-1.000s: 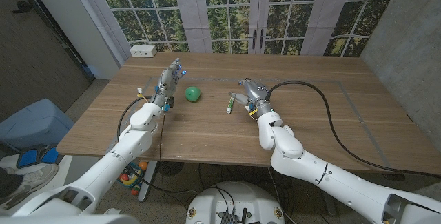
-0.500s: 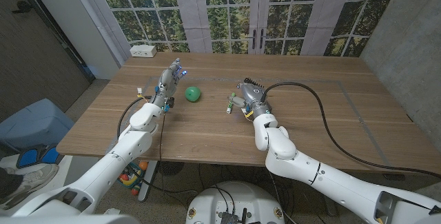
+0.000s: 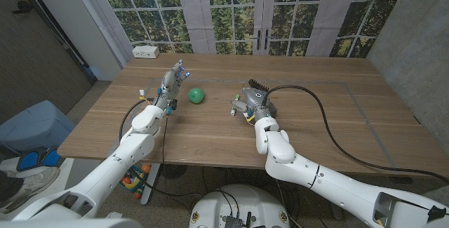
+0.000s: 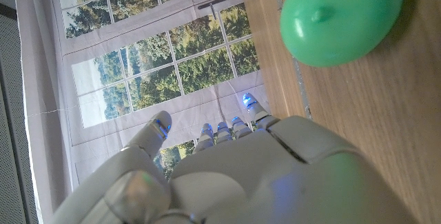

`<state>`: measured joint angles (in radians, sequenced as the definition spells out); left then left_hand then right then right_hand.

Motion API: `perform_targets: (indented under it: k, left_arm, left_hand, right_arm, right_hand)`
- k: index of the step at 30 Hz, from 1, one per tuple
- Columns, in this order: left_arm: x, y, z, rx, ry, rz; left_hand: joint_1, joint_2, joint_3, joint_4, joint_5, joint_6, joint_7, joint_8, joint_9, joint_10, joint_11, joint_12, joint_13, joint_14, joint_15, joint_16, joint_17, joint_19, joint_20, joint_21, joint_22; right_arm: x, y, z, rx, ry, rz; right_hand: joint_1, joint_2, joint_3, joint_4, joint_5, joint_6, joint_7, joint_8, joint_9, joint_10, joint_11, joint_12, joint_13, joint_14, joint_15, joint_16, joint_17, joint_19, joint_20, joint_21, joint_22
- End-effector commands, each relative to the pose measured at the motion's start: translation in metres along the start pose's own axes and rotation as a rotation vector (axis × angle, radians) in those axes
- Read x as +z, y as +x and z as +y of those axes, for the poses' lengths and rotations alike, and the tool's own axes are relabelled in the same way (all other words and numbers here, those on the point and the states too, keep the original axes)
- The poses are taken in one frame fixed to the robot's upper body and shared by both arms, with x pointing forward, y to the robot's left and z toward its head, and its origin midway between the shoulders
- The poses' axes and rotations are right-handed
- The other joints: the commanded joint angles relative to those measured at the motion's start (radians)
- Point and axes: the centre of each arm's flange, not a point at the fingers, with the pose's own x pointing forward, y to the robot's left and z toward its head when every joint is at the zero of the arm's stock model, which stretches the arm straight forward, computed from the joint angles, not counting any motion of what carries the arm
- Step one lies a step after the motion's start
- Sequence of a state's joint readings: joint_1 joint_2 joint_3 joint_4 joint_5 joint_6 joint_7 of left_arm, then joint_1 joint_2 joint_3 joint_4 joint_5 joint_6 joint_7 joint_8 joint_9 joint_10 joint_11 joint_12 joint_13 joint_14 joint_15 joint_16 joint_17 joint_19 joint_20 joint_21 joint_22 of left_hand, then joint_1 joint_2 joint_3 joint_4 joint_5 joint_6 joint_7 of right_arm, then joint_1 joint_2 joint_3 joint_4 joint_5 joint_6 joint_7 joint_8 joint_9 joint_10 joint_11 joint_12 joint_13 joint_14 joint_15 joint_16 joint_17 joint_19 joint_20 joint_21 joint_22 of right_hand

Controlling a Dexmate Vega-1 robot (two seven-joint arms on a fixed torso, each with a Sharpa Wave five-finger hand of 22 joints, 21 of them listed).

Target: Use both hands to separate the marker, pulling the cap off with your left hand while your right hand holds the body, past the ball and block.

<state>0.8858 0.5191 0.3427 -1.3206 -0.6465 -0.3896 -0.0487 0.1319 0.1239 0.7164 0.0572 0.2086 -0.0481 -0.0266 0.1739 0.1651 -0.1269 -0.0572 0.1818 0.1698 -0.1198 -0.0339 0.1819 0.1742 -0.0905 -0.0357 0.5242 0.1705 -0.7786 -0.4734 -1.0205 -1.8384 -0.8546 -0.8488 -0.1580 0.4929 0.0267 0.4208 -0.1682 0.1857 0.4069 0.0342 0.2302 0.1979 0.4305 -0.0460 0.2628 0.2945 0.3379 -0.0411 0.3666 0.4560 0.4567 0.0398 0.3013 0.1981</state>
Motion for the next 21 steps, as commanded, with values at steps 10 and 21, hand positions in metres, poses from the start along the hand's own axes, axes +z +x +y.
perform_targets:
  k: [10,21]
  left_arm:
    - [0.002,-0.003,0.000,-0.002,0.001,-0.004]
    - [0.002,-0.003,0.000,-0.004,0.003,0.001]
  left_hand:
    - [-0.008,0.045,0.003,-0.011,0.002,0.002,0.000,0.005,0.005,0.002,0.003,0.009,0.004,0.005,-0.029,0.005,0.002,0.004,-0.026,-0.004,0.001]
    - [-0.008,0.046,0.004,-0.013,0.002,0.001,0.000,0.005,0.005,0.003,0.001,0.009,0.004,0.005,-0.029,0.005,0.002,0.005,-0.025,-0.007,0.001]
  right_arm:
    - [0.005,0.002,0.018,0.045,-0.045,0.039]
    - [0.007,0.006,0.029,0.066,-0.055,0.057]
  right_hand:
    - [0.030,0.001,-0.007,0.003,0.001,0.005,0.007,0.003,0.001,0.002,0.005,0.005,0.010,-0.012,-0.039,0.012,0.013,0.004,0.000,0.002,0.003]
    - [0.037,0.002,-0.011,0.005,-0.001,0.008,0.015,0.003,0.001,0.001,0.009,0.005,0.016,-0.018,-0.034,0.015,0.022,0.000,0.003,0.001,0.004]
